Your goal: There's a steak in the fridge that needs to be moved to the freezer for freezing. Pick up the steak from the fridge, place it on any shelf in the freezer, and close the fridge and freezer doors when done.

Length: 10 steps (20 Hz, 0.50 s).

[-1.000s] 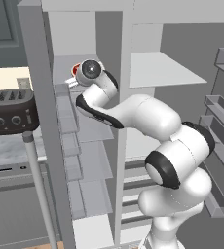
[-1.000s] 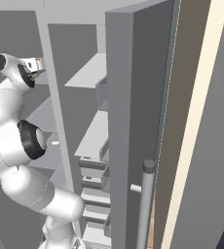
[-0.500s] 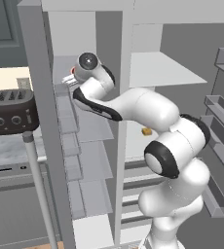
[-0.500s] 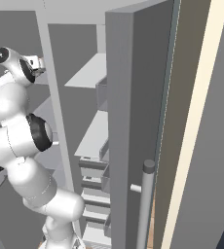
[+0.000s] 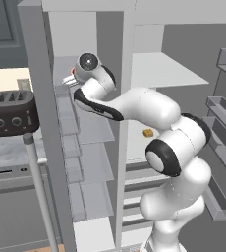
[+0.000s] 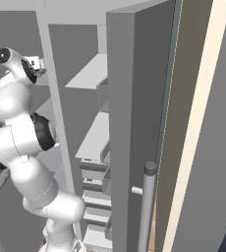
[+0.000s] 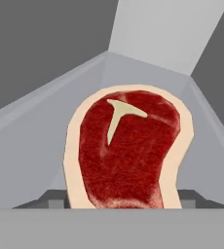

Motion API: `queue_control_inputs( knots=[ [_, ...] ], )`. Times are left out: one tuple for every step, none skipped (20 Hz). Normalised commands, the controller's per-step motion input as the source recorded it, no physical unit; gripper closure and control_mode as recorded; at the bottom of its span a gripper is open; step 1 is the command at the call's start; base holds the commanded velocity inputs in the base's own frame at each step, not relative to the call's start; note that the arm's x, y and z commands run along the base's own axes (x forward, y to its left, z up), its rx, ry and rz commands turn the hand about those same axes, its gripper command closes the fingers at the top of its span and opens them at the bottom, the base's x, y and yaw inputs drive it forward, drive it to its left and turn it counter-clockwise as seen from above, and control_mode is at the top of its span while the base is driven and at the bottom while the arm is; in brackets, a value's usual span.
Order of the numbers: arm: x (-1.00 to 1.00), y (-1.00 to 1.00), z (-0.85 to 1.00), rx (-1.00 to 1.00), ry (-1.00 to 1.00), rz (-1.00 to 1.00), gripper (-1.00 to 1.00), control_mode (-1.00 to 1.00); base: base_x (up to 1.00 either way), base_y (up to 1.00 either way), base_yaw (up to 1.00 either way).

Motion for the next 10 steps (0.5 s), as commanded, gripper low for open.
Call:
queue_control_inputs(
  knots=[
    [0.49, 0.06, -0.23, -0.01, 0.00, 0.00, -1.00, -1.00, 0.00, 0.00, 0.00],
    [0.53, 0.04, -0.17, 0.00, 0.00, 0.00, -1.00, -1.00, 0.00, 0.00, 0.00],
    [0.40, 0.00, -0.02, 0.00, 0.00, 0.00, -1.00, -1.00, 0.00, 0.00, 0.00],
    [0.34, 0.00, 0.00, 0.00, 0.00, 0.00, -1.00, -1.00, 0.00, 0.00, 0.00],
    [0.30, 0.00, 0.00, 0.00, 0.00, 0.00, -1.00, -1.00, 0.00, 0.00, 0.00],
    [0.21, 0.00, 0.00, 0.00, 0.00, 0.00, -1.00, -1.00, 0.00, 0.00, 0.00],
    [0.09, 0.00, 0.00, 0.00, 0.00, 0.00, -1.00, -1.00, 0.00, 0.00, 0.00],
    [0.02, 0.00, 0.00, 0.00, 0.00, 0.00, -1.00, -1.00, 0.00, 0.00, 0.00],
    [0.00, 0.00, 0.00, 0.00, 0.00, 0.00, -1.00, -1.00, 0.00, 0.00, 0.00],
    [0.00, 0.18, -0.06, -0.02, 0.00, 0.00, -1.00, -1.00, 0.00, 0.00, 0.00]
  ],
)
